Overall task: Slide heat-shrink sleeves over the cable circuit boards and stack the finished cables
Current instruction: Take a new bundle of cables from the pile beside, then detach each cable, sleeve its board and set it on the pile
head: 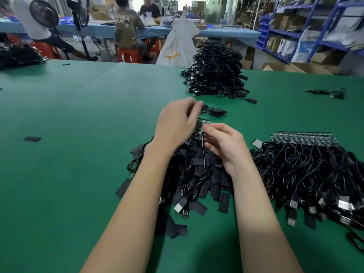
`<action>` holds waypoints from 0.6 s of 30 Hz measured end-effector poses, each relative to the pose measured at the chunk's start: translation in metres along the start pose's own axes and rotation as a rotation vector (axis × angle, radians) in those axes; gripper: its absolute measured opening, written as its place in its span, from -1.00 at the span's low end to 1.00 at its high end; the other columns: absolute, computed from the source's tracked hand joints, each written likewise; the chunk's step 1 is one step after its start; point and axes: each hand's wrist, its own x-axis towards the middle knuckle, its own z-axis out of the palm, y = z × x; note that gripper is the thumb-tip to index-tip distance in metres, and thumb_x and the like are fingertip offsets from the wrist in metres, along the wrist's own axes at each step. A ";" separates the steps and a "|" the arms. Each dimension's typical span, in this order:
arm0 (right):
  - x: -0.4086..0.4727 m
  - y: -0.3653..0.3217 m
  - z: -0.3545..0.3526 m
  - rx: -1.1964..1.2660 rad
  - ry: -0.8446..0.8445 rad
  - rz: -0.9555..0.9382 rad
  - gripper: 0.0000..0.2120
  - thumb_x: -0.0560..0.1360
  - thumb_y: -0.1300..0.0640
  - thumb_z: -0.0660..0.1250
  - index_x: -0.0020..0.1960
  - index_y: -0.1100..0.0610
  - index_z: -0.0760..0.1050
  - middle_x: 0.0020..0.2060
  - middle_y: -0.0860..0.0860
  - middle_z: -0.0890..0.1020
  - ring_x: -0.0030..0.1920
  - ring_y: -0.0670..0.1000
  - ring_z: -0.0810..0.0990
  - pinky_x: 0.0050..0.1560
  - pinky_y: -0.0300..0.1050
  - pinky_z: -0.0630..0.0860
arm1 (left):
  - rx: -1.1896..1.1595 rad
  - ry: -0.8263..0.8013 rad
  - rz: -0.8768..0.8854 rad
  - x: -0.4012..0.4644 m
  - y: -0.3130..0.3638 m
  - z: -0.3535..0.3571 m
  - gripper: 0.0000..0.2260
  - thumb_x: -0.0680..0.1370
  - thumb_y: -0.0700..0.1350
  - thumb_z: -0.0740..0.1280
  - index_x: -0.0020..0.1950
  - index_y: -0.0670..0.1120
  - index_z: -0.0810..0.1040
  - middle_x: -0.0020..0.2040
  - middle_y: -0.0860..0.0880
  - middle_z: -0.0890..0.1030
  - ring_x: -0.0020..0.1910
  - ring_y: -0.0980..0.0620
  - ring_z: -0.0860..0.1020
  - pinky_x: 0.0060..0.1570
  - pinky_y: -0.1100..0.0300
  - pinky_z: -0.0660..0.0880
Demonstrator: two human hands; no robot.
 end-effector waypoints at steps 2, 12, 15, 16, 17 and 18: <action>-0.002 0.000 -0.003 0.008 -0.025 -0.005 -0.93 0.49 0.19 0.52 -0.10 0.14 0.64 -0.20 -0.01 0.64 -0.27 -0.14 0.64 -0.20 -0.28 0.60 | -0.032 -0.047 -0.039 0.002 0.004 0.010 -0.56 0.69 0.14 0.17 -0.22 -0.12 0.57 -0.37 -0.04 0.55 -0.28 -0.03 0.51 -0.22 0.06 0.41; -0.004 0.003 -0.007 0.168 -0.058 0.015 -0.91 0.45 0.27 0.53 -0.05 0.23 0.68 -0.26 -0.02 0.72 -0.24 -0.15 0.69 -0.15 -0.26 0.64 | 0.008 0.011 -0.097 0.006 0.004 0.029 -0.37 0.66 0.23 0.15 -0.47 -0.17 0.37 -0.52 -0.10 0.47 -0.41 -0.10 0.44 -0.36 0.28 0.21; -0.006 0.003 -0.007 0.215 -0.063 0.016 -0.93 0.43 0.29 0.54 -0.08 0.23 0.70 -0.20 0.02 0.75 -0.20 -0.13 0.71 -0.16 -0.27 0.63 | -0.021 0.035 -0.095 0.005 0.006 0.032 -0.37 0.68 0.20 0.16 -0.52 -0.09 0.19 -0.59 -0.03 0.31 -0.49 -0.08 0.33 -0.35 0.27 0.20; -0.007 0.002 -0.007 0.229 -0.065 0.019 -0.93 0.43 0.29 0.54 -0.09 0.23 0.70 -0.20 0.03 0.75 -0.19 -0.12 0.71 -0.16 -0.27 0.63 | -0.033 0.040 -0.095 0.005 0.006 0.033 -0.37 0.68 0.19 0.16 -0.52 -0.08 0.18 -0.60 -0.01 0.27 -0.51 -0.05 0.29 -0.36 0.25 0.20; -0.008 0.002 -0.006 0.243 -0.067 0.025 -0.93 0.43 0.30 0.54 -0.09 0.24 0.70 -0.19 0.04 0.75 -0.19 -0.11 0.71 -0.16 -0.27 0.63 | -0.046 0.039 -0.096 0.006 0.007 0.033 -0.37 0.68 0.18 0.16 -0.53 -0.08 0.18 -0.61 0.00 0.25 -0.53 -0.02 0.27 -0.36 0.22 0.21; -0.008 0.001 -0.006 0.259 -0.071 0.034 -0.94 0.44 0.30 0.53 -0.09 0.24 0.70 -0.19 0.04 0.74 -0.19 -0.10 0.70 -0.17 -0.27 0.63 | -0.074 0.028 -0.104 0.007 0.006 0.034 -0.36 0.68 0.18 0.17 -0.53 -0.08 0.18 -0.61 0.01 0.25 -0.53 0.00 0.26 -0.36 0.19 0.22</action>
